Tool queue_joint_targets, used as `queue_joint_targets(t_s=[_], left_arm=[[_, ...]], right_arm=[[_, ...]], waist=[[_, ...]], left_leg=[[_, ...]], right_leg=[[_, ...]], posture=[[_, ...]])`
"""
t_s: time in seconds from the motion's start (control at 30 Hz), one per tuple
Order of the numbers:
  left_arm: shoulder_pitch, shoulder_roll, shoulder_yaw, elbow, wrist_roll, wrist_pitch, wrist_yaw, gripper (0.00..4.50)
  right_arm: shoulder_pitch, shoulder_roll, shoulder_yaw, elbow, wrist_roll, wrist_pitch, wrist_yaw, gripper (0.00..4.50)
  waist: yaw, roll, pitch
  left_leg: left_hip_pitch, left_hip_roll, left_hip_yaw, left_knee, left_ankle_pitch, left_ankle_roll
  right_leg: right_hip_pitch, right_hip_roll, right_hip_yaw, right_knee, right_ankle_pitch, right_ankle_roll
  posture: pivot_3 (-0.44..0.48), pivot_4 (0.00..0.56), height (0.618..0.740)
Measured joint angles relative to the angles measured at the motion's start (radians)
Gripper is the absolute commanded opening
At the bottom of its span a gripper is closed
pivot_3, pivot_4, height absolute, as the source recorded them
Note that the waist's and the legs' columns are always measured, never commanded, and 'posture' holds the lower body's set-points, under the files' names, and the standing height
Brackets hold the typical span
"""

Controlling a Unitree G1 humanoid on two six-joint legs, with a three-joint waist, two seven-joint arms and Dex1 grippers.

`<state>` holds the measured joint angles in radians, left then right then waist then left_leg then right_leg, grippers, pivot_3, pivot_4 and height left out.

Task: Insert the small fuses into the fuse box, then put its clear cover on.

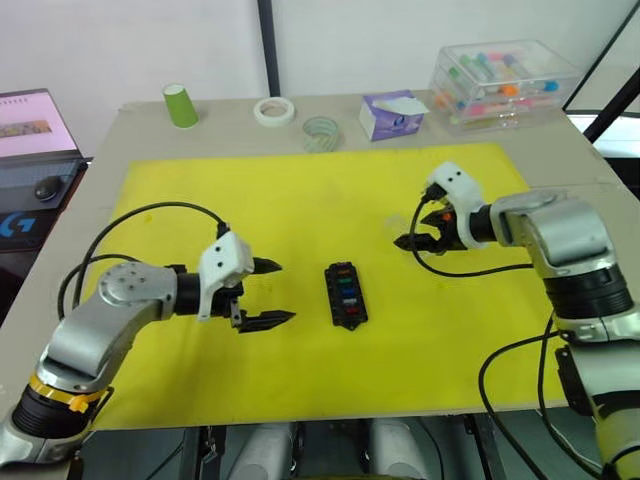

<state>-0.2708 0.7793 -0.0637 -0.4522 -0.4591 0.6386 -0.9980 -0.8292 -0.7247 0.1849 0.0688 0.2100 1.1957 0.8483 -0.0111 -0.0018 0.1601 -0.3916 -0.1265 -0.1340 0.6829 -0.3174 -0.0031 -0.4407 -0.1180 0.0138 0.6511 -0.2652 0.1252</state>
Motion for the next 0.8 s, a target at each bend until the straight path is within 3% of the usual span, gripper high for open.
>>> queue_joint_targets(t_s=[0.27,0.37,0.57,0.8], left_arm=[[0.007,-0.006,-0.002,-0.009,0.001,0.0,0.024,4.5],[0.037,-0.006,-0.002,-0.04,-0.005,0.008,0.038,4.5],[0.101,-0.004,-0.001,-0.12,-0.032,0.053,0.069,4.5],[0.179,-0.066,-0.046,-0.228,-0.051,0.135,0.183,4.5]], right_arm=[[-0.001,0.061,0.031,0.03,-0.001,0.014,-0.063,4.47],[-0.01,0.078,0.041,0.041,-0.007,0.01,-0.084,3.84],[-0.015,0.072,0.082,0.014,-0.031,-0.01,-0.095,1.86],[-0.053,0.074,0.084,-0.048,-0.008,0.038,-0.094,1.88]], waist=[[-0.003,0.0,0.0],[-0.006,0.0,0.0],[-0.006,0.0,0.0],[-0.001,0.0,0.0]], left_leg=[[0.0,0.0,0.0,0.0,0.0,0.0],[0.0,0.0,0.0,0.0,0.0,0.0],[0.0,0.0,0.0,0.0,0.0,0.0],[0.0,0.0,0.0,0.0,0.0,0.0]], right_leg=[[0.0,0.0,0.0,0.0,0.0,0.0],[0.0,0.0,0.0,0.0,0.0,0.0],[0.0,0.001,0.0,0.0,0.0,0.0],[0.0,0.0,0.0,0.0,0.0,0.0]], posture=[[0.0,0.15,0.74],[0.0,0.15,0.74],[0.0,0.15,0.74],[0.0,0.15,0.74]])
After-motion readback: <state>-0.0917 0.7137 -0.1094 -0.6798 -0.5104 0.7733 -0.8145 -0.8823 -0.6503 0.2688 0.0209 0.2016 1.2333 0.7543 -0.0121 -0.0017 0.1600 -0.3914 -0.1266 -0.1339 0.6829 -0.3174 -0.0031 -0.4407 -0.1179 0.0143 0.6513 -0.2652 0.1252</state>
